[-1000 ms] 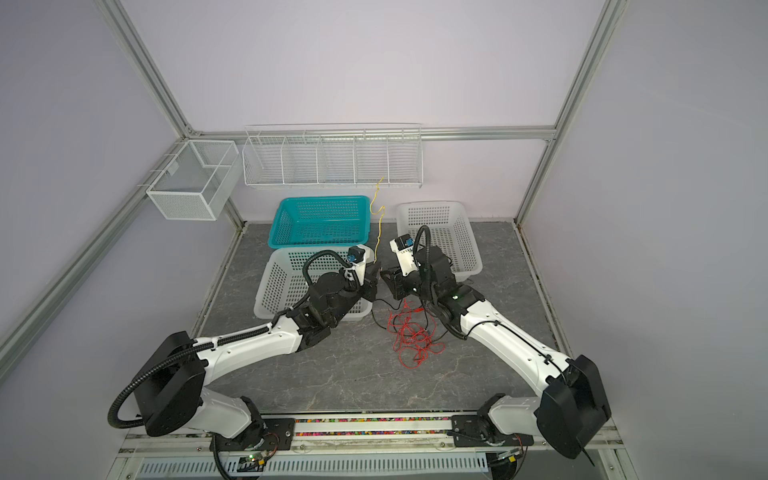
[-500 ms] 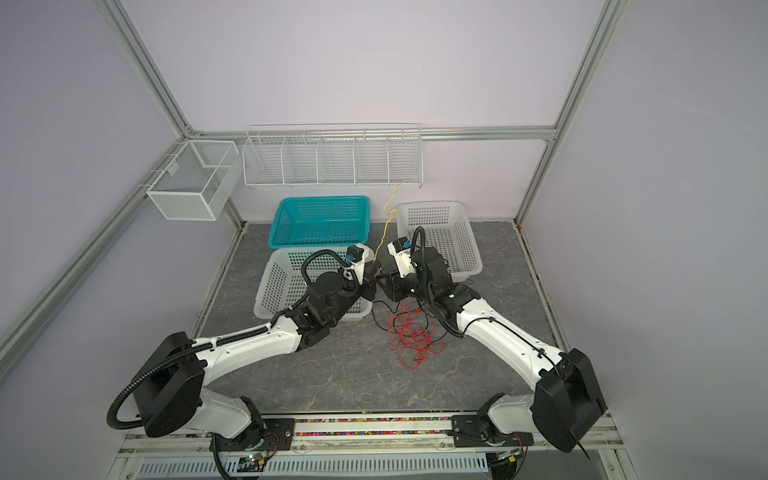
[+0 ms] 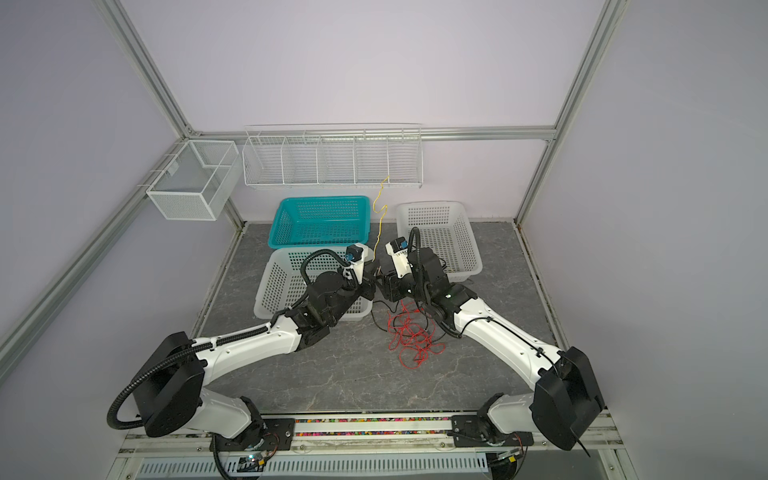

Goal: Untangle the cables

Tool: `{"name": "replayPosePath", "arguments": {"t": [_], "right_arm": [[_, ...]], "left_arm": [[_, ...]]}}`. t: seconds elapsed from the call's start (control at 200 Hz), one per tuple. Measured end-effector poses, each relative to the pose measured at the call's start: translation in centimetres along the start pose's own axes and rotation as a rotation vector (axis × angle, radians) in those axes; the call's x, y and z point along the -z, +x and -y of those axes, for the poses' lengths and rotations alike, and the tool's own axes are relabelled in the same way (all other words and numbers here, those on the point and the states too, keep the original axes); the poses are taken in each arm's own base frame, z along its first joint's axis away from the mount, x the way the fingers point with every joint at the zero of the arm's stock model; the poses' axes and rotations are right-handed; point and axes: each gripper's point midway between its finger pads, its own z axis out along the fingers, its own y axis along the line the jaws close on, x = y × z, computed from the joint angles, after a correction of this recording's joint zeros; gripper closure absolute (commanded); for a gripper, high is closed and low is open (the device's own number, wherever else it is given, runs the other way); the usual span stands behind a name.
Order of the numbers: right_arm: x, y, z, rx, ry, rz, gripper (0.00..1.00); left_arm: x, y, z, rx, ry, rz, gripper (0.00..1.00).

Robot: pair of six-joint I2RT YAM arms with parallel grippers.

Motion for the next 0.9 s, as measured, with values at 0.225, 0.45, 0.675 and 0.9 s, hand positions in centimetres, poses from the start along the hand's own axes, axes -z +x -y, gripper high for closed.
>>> {"name": "replayPosePath", "arguments": {"t": [0.225,0.45,0.675,0.9], "right_arm": [[-0.5,-0.7,1.1,0.008,0.074,0.021,0.55],[-0.7,-1.0,1.4,0.022,0.110,0.029,0.68],[-0.6,-0.7,1.5,0.042,0.118,0.014,0.75],[-0.5,-0.8,0.8,0.085,0.101,-0.001,0.94]], "left_arm": [[0.0,0.1,0.1,0.002,0.007,-0.005,1.00],[0.0,0.5,0.1,-0.016,0.007,-0.019,1.00],[0.0,1.2,0.1,-0.069,0.006,-0.047,1.00],[0.1,1.2,0.3,-0.100,0.014,-0.049,1.00]]}}
